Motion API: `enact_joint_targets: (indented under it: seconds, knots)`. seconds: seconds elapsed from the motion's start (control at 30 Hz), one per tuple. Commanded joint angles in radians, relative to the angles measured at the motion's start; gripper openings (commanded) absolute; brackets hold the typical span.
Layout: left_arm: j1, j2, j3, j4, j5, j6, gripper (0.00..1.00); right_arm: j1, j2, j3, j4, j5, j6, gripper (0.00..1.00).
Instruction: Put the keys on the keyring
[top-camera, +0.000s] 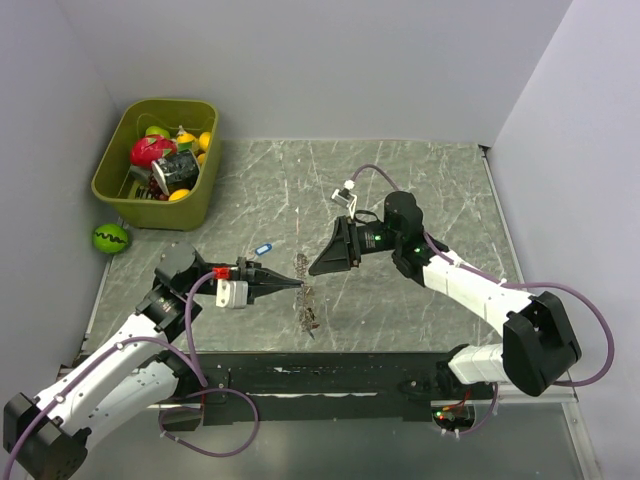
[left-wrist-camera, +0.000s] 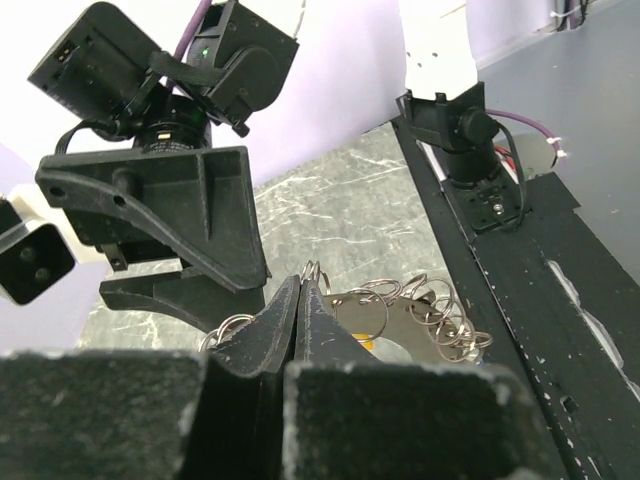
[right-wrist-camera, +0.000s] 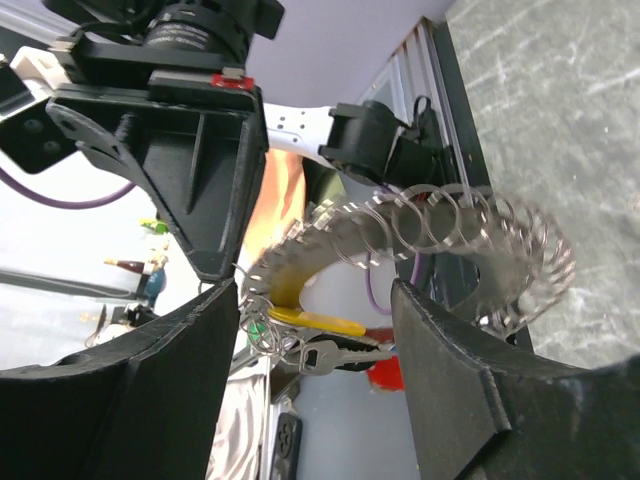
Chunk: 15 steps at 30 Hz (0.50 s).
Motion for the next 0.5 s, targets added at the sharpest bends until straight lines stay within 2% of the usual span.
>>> enact_joint_targets:
  seconds: [0.0, 0.23, 0.33, 0.4, 0.47]
  knots:
    - [-0.001, 0.010, 0.059, 0.029, 0.055, 0.035, 0.01, -0.004, 0.006, 0.061, -0.010, 0.004, -0.001, 0.68]
    - [-0.001, 0.019, 0.070, 0.011, 0.068, 0.046, 0.01, -0.001, 0.022, 0.080, 0.035, 0.001, 0.034, 0.67]
    - [-0.001, 0.028, 0.070, 0.011, 0.073, 0.044, 0.01, 0.001, 0.031, 0.087, 0.023, 0.002, 0.037, 0.63]
    - [-0.001, 0.031, 0.068, 0.018, 0.075, 0.040, 0.01, 0.004, 0.043, 0.104, -0.025, 0.011, 0.024, 0.53]
    - [0.000, 0.034, 0.068, 0.021, 0.078, 0.040, 0.01, 0.010, 0.051, 0.127, -0.103, 0.022, -0.014, 0.47]
